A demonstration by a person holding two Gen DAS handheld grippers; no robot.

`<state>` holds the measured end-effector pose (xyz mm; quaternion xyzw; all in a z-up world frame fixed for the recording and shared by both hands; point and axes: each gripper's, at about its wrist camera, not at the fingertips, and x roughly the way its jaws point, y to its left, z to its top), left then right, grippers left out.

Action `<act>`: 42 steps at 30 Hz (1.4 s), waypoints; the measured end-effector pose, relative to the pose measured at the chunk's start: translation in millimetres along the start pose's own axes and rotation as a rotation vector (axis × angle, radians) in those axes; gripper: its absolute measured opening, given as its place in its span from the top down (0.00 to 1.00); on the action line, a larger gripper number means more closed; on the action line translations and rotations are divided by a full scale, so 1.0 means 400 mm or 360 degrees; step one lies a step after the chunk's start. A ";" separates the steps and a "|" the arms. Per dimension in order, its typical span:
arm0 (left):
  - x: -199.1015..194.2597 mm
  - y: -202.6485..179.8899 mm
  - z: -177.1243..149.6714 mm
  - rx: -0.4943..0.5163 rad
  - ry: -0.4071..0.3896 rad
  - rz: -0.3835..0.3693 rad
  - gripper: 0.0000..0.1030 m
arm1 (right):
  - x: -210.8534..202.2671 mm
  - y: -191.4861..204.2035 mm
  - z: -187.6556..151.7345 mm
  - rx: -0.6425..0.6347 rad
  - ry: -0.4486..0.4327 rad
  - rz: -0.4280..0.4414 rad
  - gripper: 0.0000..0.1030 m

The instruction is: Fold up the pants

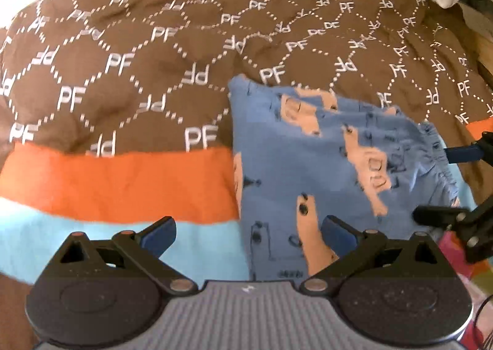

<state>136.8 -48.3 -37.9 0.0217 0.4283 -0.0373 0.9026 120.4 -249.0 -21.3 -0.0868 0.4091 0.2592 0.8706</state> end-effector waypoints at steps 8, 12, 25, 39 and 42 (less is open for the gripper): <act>-0.017 0.033 -0.031 -0.0146 0.0036 -0.0051 0.00 | -0.016 -0.074 -0.009 0.0185 0.0071 0.0184 0.01; -0.037 0.043 -0.031 -0.0159 0.0065 -0.0065 0.00 | -0.027 -0.110 -0.016 0.0281 0.0065 0.0262 0.01; 0.011 0.040 -0.031 -0.0209 0.0140 -0.0363 0.00 | 0.003 -0.124 -0.028 0.0516 -0.0047 0.0385 0.01; 0.056 0.062 -0.012 -0.0295 -0.0027 -0.0522 0.00 | 0.071 -0.216 -0.025 0.0862 -0.0375 0.0568 0.01; 0.052 0.057 -0.017 -0.0231 -0.0050 -0.0529 0.00 | 0.085 -0.217 -0.029 0.0912 -0.0408 0.0599 0.01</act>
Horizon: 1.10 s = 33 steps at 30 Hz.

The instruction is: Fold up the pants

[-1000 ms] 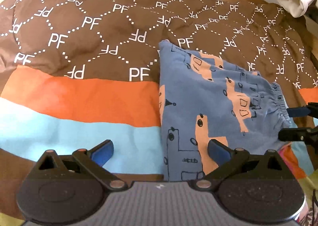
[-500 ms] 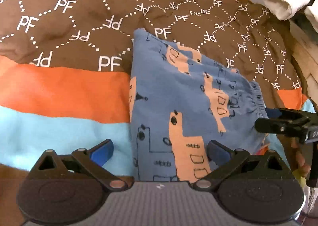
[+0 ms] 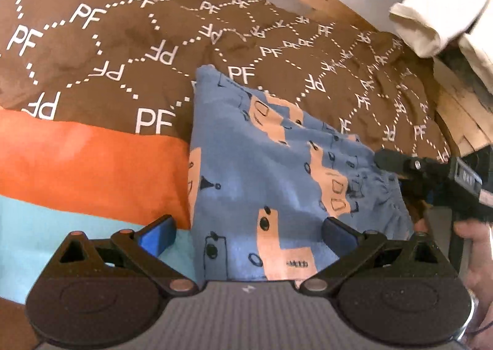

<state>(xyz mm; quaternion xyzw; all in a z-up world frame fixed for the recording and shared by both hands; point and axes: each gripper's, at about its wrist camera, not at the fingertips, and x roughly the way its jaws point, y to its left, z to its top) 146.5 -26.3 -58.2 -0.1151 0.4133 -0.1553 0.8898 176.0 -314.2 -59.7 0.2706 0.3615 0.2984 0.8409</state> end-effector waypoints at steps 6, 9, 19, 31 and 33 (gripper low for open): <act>-0.013 -0.006 -0.005 0.0018 0.0022 -0.0083 0.00 | 0.002 0.005 -0.009 0.0050 0.0020 0.0078 0.01; -0.022 0.007 0.000 -0.0085 0.0016 -0.0185 0.00 | -0.007 -0.005 -0.012 0.0108 -0.0012 0.0126 0.01; -0.007 0.052 0.005 -0.0190 0.0050 -0.0303 0.00 | -0.006 -0.016 -0.010 0.0121 0.0011 0.0153 0.01; -0.003 0.055 0.018 -0.0261 0.0086 -0.0284 0.03 | -0.005 -0.019 -0.018 0.0131 -0.0024 0.0066 0.13; -0.004 0.059 0.018 -0.0276 0.0085 -0.0275 0.06 | -0.007 -0.023 -0.019 0.0140 -0.0031 0.0057 0.16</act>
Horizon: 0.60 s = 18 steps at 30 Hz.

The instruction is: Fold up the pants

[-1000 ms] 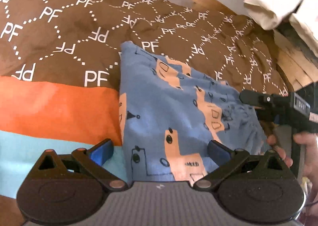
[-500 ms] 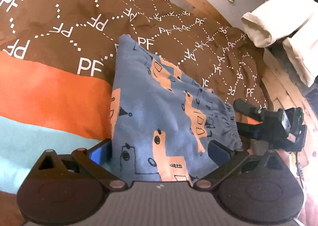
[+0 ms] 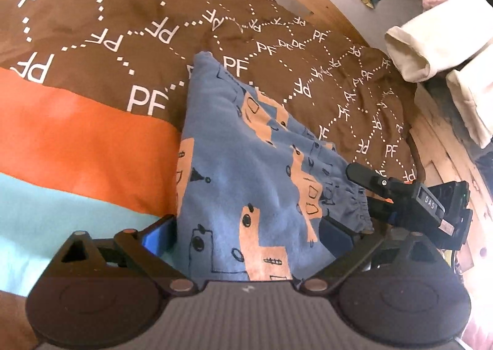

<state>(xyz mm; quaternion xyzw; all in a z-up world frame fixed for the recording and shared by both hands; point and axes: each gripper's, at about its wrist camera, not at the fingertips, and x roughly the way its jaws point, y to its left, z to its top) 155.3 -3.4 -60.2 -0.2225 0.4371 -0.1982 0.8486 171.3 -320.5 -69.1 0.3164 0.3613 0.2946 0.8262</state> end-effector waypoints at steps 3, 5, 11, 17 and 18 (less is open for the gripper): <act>-0.007 0.010 0.000 -0.0043 -0.0013 0.0015 0.15 | -0.001 -0.003 -0.001 0.0012 -0.0007 -0.0020 0.23; -0.011 0.018 0.000 -0.0071 -0.0018 0.0021 0.23 | -0.003 -0.009 -0.001 0.0036 -0.0014 -0.0031 0.34; -0.016 0.040 0.007 -0.0140 -0.0010 0.0026 0.36 | -0.009 -0.043 -0.001 0.0159 -0.0029 -0.0035 0.62; -0.008 0.030 0.014 -0.0121 0.0021 0.0069 0.34 | 0.000 -0.033 -0.001 0.0135 -0.0019 -0.0068 0.62; -0.008 0.029 0.015 -0.0128 0.0020 0.0072 0.33 | 0.000 -0.035 -0.001 0.0145 -0.0016 -0.0072 0.62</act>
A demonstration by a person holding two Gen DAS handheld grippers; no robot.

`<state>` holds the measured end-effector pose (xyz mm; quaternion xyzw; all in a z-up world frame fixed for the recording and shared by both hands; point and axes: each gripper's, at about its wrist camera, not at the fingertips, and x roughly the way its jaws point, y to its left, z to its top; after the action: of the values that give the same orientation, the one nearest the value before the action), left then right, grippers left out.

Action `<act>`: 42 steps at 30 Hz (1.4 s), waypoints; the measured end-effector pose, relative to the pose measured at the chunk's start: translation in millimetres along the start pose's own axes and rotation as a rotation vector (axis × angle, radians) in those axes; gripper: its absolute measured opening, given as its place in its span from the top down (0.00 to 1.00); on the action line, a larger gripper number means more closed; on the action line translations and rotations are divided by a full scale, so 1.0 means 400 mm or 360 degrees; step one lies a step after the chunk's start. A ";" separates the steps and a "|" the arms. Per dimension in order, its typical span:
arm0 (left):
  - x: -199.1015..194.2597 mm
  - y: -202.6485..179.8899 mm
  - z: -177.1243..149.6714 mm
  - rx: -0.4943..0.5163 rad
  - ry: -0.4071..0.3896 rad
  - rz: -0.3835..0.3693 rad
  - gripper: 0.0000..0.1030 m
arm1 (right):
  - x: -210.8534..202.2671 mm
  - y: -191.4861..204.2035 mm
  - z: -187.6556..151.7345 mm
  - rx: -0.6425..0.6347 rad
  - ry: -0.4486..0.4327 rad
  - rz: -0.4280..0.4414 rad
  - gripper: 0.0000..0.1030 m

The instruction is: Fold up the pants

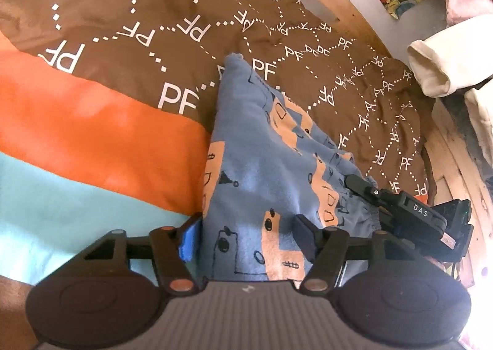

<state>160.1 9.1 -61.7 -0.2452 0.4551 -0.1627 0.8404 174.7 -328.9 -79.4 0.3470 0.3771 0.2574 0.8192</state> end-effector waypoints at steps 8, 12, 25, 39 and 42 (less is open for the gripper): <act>0.003 -0.048 0.002 0.0125 0.0042 0.0189 0.48 | 0.005 0.013 0.000 0.0002 -0.0008 -0.0040 0.65; -0.010 -0.100 -0.013 0.0226 -0.0008 0.0325 0.69 | 0.002 0.035 -0.010 -0.0067 -0.0031 -0.0100 0.69; -0.010 -0.208 -0.040 0.0453 -0.0052 0.0652 0.84 | -0.015 0.169 -0.059 -0.0664 -0.0122 -0.0381 0.78; -0.002 -0.226 -0.044 0.0527 -0.0033 0.0729 0.84 | -0.012 0.214 -0.075 -0.0872 -0.0131 -0.0478 0.78; -0.007 -0.231 -0.046 0.0552 -0.0044 0.0729 0.85 | -0.017 0.234 -0.084 -0.0955 -0.0146 -0.0508 0.79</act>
<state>138.5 -70.8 -16.7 0.0091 0.4524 -0.0405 0.8908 129.1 -262.3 -21.2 0.0383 0.2969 0.2097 0.9308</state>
